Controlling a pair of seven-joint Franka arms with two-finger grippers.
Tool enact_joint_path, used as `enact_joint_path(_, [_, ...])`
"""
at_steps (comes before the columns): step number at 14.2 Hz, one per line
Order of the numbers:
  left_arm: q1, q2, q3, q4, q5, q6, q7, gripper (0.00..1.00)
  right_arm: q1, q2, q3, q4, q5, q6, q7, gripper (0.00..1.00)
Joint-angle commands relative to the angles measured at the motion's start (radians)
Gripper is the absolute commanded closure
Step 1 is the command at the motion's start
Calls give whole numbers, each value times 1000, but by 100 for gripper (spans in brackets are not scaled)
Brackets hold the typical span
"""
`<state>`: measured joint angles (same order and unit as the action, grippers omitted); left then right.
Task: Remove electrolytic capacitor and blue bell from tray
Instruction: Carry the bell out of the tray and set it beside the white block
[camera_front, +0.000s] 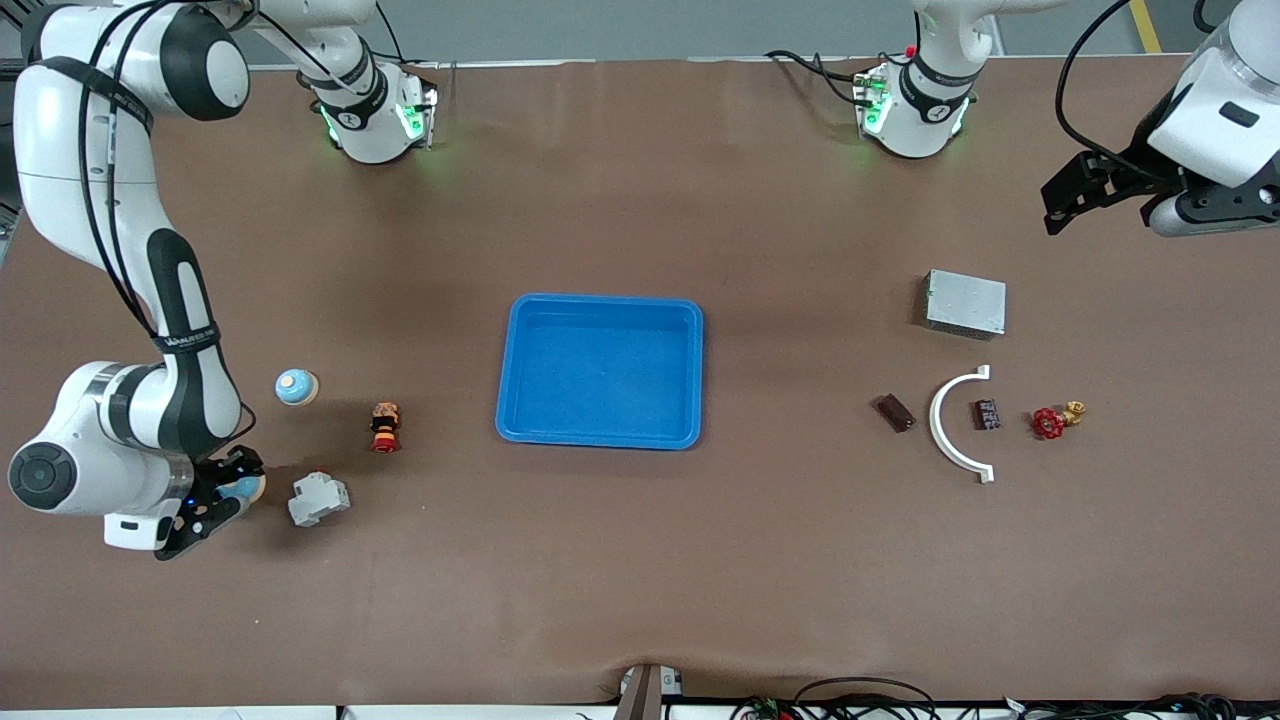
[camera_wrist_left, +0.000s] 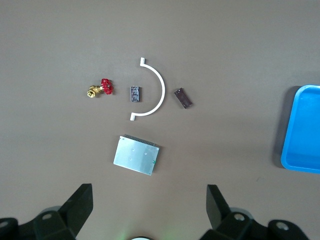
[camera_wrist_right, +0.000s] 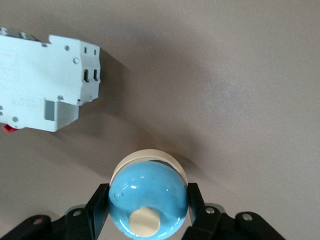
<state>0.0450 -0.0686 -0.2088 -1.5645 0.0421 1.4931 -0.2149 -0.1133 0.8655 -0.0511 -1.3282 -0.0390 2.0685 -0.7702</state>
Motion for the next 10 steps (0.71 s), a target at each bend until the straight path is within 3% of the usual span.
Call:
enact_joint_path(1, [27, 6, 8, 4, -36, 10, 37, 0, -26, 20, 19, 29, 10, 7, -12, 87])
enact_joint_path(3, [47, 19, 19, 12, -89, 10, 35, 0, -26, 23, 20, 26, 11, 36, -12, 87])
enact_joint_path(10, [62, 9, 19, 15, -85, 2, 38, 0, -26, 23, 20, 9, 88, 48, -14, 85])
